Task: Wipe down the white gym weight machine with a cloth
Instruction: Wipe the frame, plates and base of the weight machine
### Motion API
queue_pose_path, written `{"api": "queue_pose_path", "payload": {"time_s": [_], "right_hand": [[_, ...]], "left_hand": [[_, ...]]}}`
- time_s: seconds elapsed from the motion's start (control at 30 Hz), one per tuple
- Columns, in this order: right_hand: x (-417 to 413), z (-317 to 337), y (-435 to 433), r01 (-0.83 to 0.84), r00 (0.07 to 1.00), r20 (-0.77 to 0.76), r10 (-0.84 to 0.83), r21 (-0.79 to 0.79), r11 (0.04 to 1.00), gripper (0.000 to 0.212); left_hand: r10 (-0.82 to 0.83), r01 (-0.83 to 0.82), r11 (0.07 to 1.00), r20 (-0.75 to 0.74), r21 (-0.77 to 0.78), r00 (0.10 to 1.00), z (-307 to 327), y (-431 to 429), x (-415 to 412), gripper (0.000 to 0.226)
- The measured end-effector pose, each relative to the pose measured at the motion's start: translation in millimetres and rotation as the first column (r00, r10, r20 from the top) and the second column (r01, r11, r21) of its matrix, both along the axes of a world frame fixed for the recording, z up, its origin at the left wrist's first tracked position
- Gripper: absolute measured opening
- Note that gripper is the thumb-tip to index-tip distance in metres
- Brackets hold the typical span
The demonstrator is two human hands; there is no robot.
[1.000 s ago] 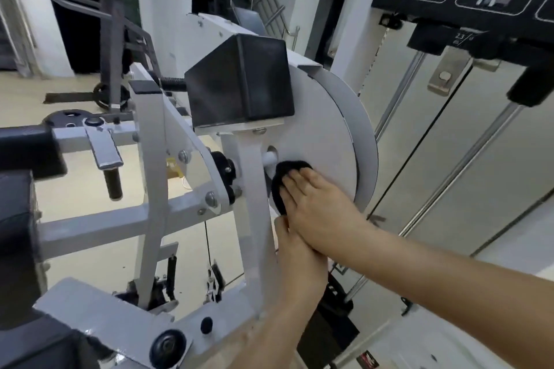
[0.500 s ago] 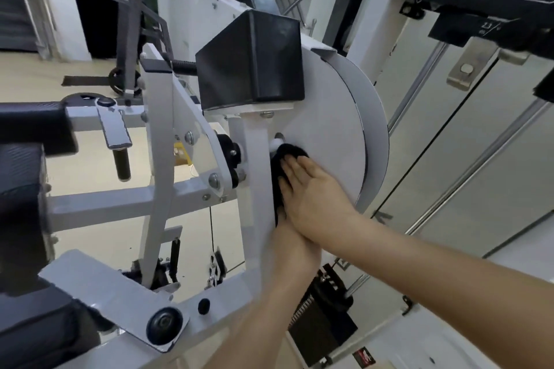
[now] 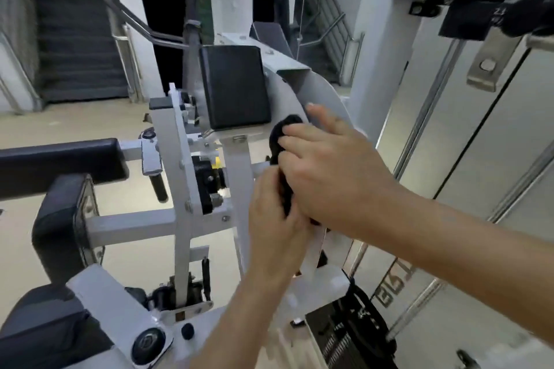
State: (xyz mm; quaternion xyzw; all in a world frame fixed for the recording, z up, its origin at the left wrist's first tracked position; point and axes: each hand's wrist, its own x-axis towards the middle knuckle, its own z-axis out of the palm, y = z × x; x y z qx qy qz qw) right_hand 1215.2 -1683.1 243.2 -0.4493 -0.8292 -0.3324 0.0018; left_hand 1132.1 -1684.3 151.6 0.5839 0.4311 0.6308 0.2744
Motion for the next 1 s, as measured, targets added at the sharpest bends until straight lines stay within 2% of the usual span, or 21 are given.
{"api": "queue_pose_path", "payload": {"time_s": [0.1,0.2,0.37,0.43,0.53,0.7,0.77,0.83,0.9,0.93,0.97,1.0], "right_hand": [[8.8,10.7,13.2,-0.067,0.976,-0.198,0.088,0.112,0.991,0.036],[17.0,-15.6,-3.5,-0.187,0.871,-0.405,0.277,0.247,0.951,0.024],[33.5,-45.9,-23.1,-0.324,0.834,-0.381,0.399,0.246,0.913,0.027],[34.5,-30.8,-7.5,-0.363,0.807,-0.403,0.433,0.241,0.900,0.027],[28.2,-0.6,22.6,-0.365,0.759,-0.497,0.420,0.208,0.907,0.025],[24.9,37.2,57.4,-0.285,0.711,-0.668,0.220,0.012,0.958,0.034],[29.5,38.5,63.5,-0.333,0.659,-0.718,0.225,-0.011,0.943,0.035],[37.4,43.3,66.9,-0.386,0.514,-0.815,0.266,0.057,0.921,0.040],[44.9,52.8,78.3,-0.357,0.377,-0.869,0.320,0.182,0.916,0.045],[47.0,58.0,86.0,-0.351,0.348,-0.882,0.318,0.191,0.917,0.045],[47.5,62.4,94.3,-0.366,0.364,-0.890,0.276,0.136,0.921,0.043],[45.2,64.6,103.5,-0.385,0.432,-0.881,0.195,0.015,0.923,0.038]], "left_hand": [[-0.012,0.006,0.999,0.189,0.032,0.982,30.8,11.0,2.6,0.023],[-0.045,0.060,0.997,0.269,-0.046,0.962,18.9,-4.4,6.9,0.037],[-0.021,0.114,0.965,0.365,-0.235,0.931,-10.9,-39.0,10.4,0.032],[0.024,0.021,0.982,0.238,-0.185,0.971,-4.1,-38.2,15.0,0.030],[0.148,-0.148,0.989,0.032,-0.017,0.988,26.1,-17.7,18.8,0.033],[0.295,-0.262,0.954,-0.310,0.144,0.904,74.9,25.5,10.3,0.045],[0.380,-0.281,0.920,-0.451,0.272,0.807,83.7,27.0,7.3,0.046],[0.481,-0.244,0.866,-0.592,0.437,0.646,97.1,32.3,2.8,0.044],[0.547,-0.180,0.829,-0.701,0.529,0.457,125.3,47.5,-2.3,0.036],[0.545,-0.154,0.836,-0.766,0.526,0.340,141.3,58.5,-5.0,0.030],[0.517,-0.130,0.856,-0.834,0.501,0.193,156.1,70.5,-7.3,0.027],[0.456,-0.117,0.886,-0.889,0.449,0.041,168.4,82.2,-9.9,0.027]]}}
